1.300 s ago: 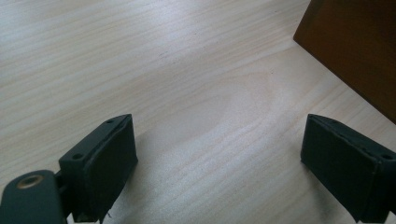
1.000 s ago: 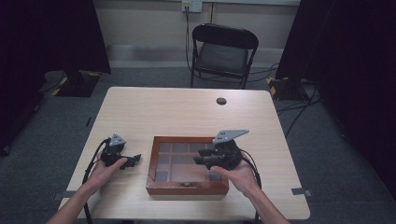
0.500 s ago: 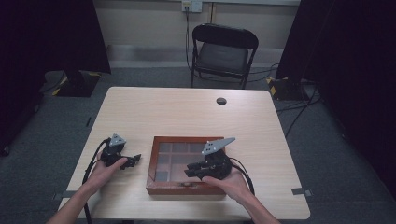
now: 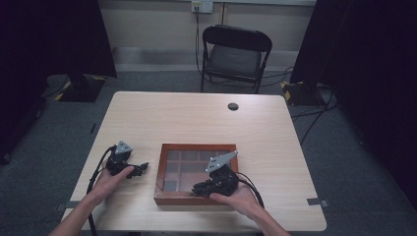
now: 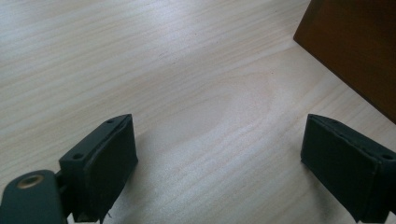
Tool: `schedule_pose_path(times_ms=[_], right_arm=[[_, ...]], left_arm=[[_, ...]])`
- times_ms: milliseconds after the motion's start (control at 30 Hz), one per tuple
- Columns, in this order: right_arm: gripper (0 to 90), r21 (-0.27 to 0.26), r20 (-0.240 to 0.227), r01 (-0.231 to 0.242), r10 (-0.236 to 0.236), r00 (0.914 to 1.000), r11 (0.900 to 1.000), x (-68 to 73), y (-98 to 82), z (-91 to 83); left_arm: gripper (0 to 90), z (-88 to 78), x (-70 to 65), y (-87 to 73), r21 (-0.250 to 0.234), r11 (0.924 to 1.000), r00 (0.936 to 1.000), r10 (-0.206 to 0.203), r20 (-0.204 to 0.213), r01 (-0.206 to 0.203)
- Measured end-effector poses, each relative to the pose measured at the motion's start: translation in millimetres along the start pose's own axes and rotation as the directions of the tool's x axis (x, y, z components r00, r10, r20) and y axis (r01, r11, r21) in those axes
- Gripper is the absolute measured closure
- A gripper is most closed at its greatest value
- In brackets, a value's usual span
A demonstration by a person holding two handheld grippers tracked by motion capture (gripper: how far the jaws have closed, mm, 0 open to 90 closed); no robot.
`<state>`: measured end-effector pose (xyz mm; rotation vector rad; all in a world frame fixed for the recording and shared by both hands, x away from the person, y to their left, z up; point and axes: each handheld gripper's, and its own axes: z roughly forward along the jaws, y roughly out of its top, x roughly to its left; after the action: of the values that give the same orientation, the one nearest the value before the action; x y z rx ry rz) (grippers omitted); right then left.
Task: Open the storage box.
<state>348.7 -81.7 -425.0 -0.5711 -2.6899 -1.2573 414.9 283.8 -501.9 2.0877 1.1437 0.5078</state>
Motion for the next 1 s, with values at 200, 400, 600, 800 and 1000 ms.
schedule_pose_path(times_ms=[200,400,600,800,1000], right_arm=[[80.9,0.002,0.006,0.014,-0.014,0.9999,1.000,-0.1,-3.0,2.1],[81.1,-0.009,0.018,0.014,-0.014,0.9997,1.000,0.2,-4.3,2.7],[79.7,0.015,0.023,0.019,-0.020,0.9996,1.000,-0.8,-7.0,5.8],[80.7,0.016,0.020,0.026,-0.026,0.9995,1.000,-1.2,-8.0,7.2],[81.5,0.023,0.028,0.044,-0.045,0.9986,0.999,0.5,-6.9,7.2]], left_arm=[[9.8,0.0,0.0,0.0,0.000,1.0000,1.0000,0.000,0.002,0.000],[9.7,0.0,0.0,0.0,0.000,1.0000,1.0000,0.000,0.002,0.000],[9.8,0.0,0.1,0.0,0.000,1.0000,1.0000,0.000,0.002,0.000],[9.7,0.0,0.1,0.0,0.000,1.0000,1.0000,0.000,0.003,0.000],[9.7,0.0,0.1,0.0,0.001,1.0000,1.0000,0.000,0.002,0.000]])
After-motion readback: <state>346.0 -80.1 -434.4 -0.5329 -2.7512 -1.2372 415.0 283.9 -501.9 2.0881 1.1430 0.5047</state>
